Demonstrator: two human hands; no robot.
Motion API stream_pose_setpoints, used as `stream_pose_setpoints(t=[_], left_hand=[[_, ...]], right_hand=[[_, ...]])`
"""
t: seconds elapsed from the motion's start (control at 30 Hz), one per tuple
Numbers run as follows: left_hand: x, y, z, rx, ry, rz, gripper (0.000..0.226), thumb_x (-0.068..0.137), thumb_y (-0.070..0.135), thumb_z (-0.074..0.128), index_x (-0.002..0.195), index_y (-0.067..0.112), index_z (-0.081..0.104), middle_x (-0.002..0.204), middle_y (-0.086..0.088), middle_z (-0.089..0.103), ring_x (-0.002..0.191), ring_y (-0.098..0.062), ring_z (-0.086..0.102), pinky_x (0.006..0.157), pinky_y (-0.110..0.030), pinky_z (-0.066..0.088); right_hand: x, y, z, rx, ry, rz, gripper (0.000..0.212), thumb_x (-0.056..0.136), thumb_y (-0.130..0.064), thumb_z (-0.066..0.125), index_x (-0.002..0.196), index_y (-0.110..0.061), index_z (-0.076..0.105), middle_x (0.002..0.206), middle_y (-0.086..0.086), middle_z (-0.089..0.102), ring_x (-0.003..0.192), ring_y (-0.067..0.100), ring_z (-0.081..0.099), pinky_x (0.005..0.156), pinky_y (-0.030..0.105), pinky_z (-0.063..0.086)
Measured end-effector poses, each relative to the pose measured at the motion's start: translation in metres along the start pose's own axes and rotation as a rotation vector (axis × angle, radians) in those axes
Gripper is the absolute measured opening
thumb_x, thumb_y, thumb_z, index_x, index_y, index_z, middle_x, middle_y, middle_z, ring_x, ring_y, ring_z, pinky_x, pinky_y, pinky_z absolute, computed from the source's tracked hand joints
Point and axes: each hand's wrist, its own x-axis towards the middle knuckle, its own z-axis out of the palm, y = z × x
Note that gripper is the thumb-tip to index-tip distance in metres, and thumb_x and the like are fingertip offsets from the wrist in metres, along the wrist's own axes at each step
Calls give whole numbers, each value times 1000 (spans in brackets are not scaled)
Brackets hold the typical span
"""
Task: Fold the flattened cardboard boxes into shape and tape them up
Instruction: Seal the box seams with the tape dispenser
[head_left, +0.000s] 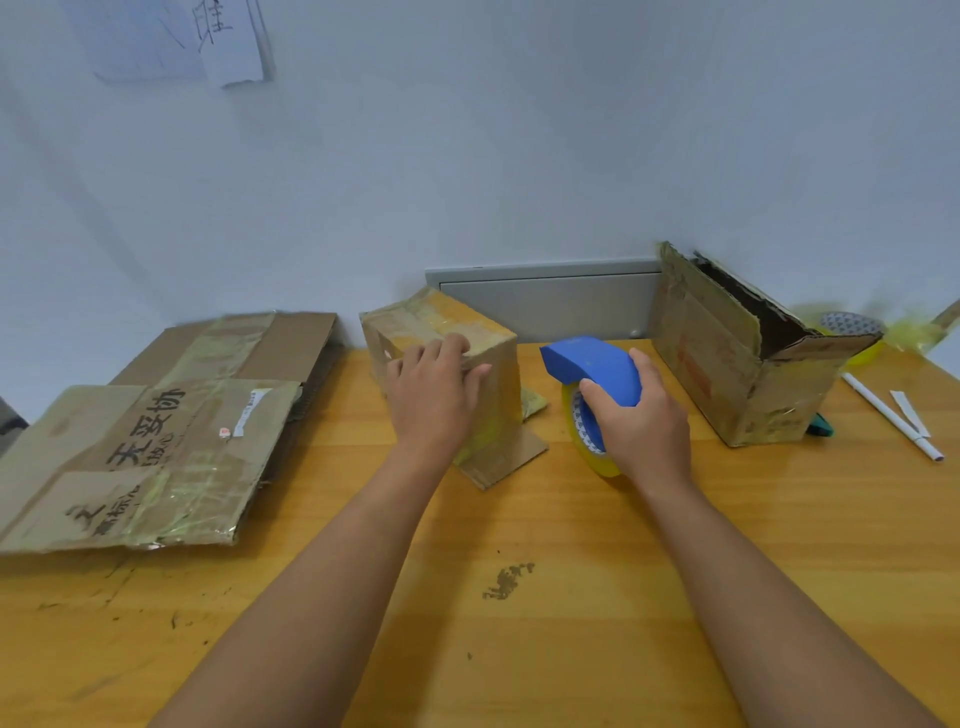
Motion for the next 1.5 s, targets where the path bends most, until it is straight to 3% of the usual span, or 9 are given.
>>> stream_pose_setpoints(t=[0.17,0.33,0.4,0.53,0.73,0.97,1.2,1.33,1.5], left_hand=[[2,19,7,31,-58,-41,33,93,54,55,105,24,63,105,7,68,104,-20,54,86,-35,33],[11,2,-3,-233,-133,-84,34,100,48,44,102,28,72,98,11,69,109,-22,53,93,-43,40],[15,-11,-9,-254,-197,-43,29,101,44,49,110,30,72,108,12,70,113,-21,51,101,-51,39],[12,-27,-10,-274,-263,69,30,99,39,56,127,32,65,127,15,64,124,-18,45,103,-46,35],[4,-16,0,-229,-115,94,28,98,26,59,125,22,68,117,7,70,113,-23,51,89,-33,40],[-3,14,13,-199,10,-68,20,95,24,61,112,16,67,101,1,70,107,-18,52,78,-26,38],[4,-18,2,-310,-145,2,29,98,32,55,125,31,67,128,17,62,121,-11,44,92,-30,23],[5,-12,4,-300,-141,19,32,100,29,55,129,26,66,131,12,63,120,-15,44,97,-33,37],[5,12,10,-281,-99,5,31,99,22,53,127,21,67,124,6,67,116,-17,47,94,-32,41]], right_hand=[[-1,0,-1,-1,0,-5,73,90,-59,62,151,-27,38,116,-2,56,108,27,55,79,38,49],[-2,1,-1,13,4,4,74,89,-60,62,151,-27,38,121,-1,58,111,28,55,86,43,52],[-2,0,0,14,4,4,74,89,-60,62,151,-27,38,116,-4,55,110,27,55,84,41,51],[-2,0,-1,7,2,1,74,89,-60,62,151,-27,38,114,-5,53,109,26,56,81,39,50],[-3,0,-2,13,1,9,74,89,-60,62,151,-27,38,111,-8,49,110,27,55,84,41,51],[-3,1,-2,21,8,7,74,89,-60,63,151,-28,38,122,-1,57,111,27,55,85,42,52],[-3,1,-1,13,3,3,74,89,-61,61,151,-28,37,120,-1,57,110,27,55,86,45,53],[-3,2,-1,11,11,1,74,89,-60,62,150,-28,38,112,-7,52,108,26,55,81,38,50],[-3,3,-1,4,9,-1,74,89,-60,61,151,-28,37,111,-9,48,107,24,54,78,36,49]])
